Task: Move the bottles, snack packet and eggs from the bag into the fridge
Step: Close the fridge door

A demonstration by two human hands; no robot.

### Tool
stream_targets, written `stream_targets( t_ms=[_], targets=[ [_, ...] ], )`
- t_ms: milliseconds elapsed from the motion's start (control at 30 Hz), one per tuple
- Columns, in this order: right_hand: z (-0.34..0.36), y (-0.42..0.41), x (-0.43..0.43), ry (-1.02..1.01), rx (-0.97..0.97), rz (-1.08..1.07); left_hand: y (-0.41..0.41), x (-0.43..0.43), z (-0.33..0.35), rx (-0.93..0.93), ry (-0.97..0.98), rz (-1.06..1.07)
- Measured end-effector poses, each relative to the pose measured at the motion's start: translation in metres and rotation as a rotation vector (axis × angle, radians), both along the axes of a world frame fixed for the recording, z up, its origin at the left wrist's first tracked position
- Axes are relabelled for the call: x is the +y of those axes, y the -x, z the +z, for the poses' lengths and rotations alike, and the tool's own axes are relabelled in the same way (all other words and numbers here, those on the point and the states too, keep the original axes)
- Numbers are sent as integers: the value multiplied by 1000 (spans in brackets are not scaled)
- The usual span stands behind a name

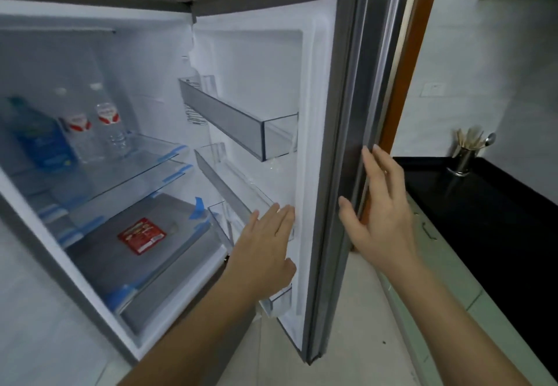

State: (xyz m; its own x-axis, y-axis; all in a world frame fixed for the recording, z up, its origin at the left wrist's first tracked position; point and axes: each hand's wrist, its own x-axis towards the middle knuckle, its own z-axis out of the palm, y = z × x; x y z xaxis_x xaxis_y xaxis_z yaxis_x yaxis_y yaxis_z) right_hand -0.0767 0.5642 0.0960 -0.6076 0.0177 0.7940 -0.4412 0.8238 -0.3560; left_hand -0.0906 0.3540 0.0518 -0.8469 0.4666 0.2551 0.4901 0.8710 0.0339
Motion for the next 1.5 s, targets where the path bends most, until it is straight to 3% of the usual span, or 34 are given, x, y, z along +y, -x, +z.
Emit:
stream_targets(
  t_ms=[167, 400, 700, 1233, 1500],
  targets=[
    [1, -16, -47, 65, -53, 98, -33, -49, 5, 19, 28, 111],
    [1, -47, -118, 82, -154, 160, -84, -103, -7, 211, -234, 90],
    [2, -45, -185, -8, -199, 465, -117, -137, 5, 299, -256, 108],
    [-21, 108, -238, -364, 86, 759, -52, -135, -16, 623, -188, 800],
    [-28, 135, -268, -338, 123, 898, -48, -135, -5, 621, -112, 1033]
  ],
)
